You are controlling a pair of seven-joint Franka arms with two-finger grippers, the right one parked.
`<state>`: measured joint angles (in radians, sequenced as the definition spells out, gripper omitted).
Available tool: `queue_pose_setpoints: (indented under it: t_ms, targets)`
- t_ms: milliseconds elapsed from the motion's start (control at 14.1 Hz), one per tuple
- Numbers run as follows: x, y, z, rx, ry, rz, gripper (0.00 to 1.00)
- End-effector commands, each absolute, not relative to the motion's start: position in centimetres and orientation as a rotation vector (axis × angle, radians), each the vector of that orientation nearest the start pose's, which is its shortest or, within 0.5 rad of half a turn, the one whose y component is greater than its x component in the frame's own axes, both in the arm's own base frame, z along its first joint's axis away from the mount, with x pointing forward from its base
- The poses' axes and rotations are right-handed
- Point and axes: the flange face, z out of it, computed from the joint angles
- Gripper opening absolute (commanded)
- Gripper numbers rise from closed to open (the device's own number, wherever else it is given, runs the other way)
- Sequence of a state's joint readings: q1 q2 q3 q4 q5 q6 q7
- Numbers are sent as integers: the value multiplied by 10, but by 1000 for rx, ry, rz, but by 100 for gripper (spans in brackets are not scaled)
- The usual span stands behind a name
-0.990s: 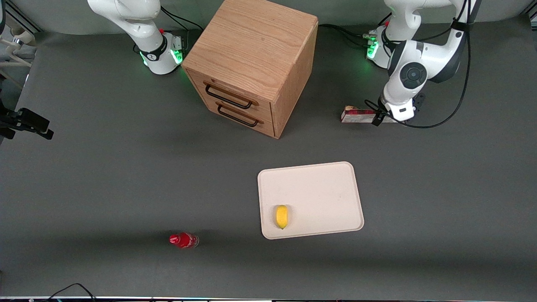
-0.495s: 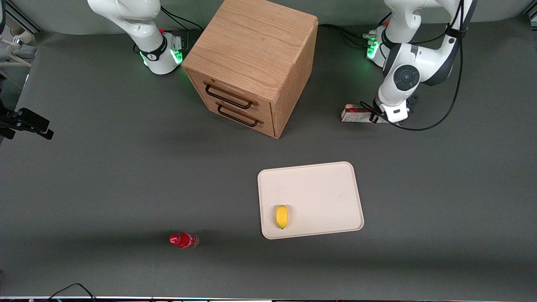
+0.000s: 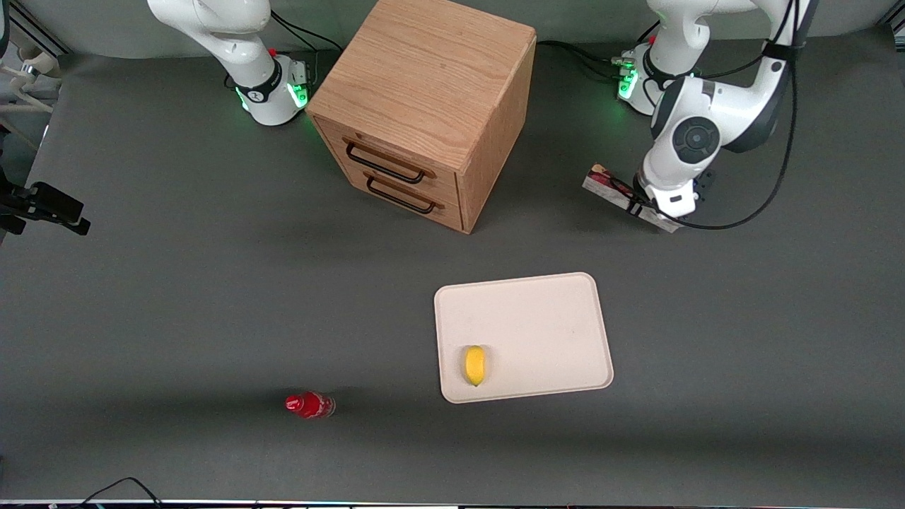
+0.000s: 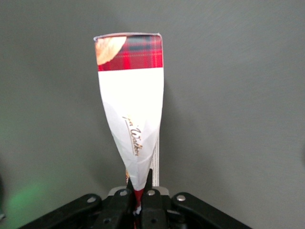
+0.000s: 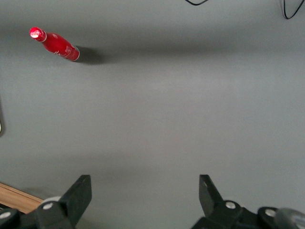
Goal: Place red cookie box on tray
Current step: 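Carry the held cookie box over to the white tray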
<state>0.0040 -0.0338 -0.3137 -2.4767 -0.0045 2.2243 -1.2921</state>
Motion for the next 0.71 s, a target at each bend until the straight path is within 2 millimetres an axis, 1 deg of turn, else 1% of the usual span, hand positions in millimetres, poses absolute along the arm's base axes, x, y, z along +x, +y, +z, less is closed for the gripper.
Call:
queue_pose_setpoints:
  t_ms: [0,71,141,212,354,424,495,636]
  targets:
    - [482,-129,341,-2670,-1286,266,0]
    - [506,-123,363,-2687,-1248,291,0]
    - [529,-125,383,-2711,-1188,329,0]
    - [552,-128,400,-2732,-1151,353,0]
    - [598,-131,427,-2774,-1101,381,0]
    - [615,-136,435,-2807,-1054,400,0]
    - [628,-146,442,-2849,-996,410,0]
    - [642,-169,435,-2921,-891,424,0]
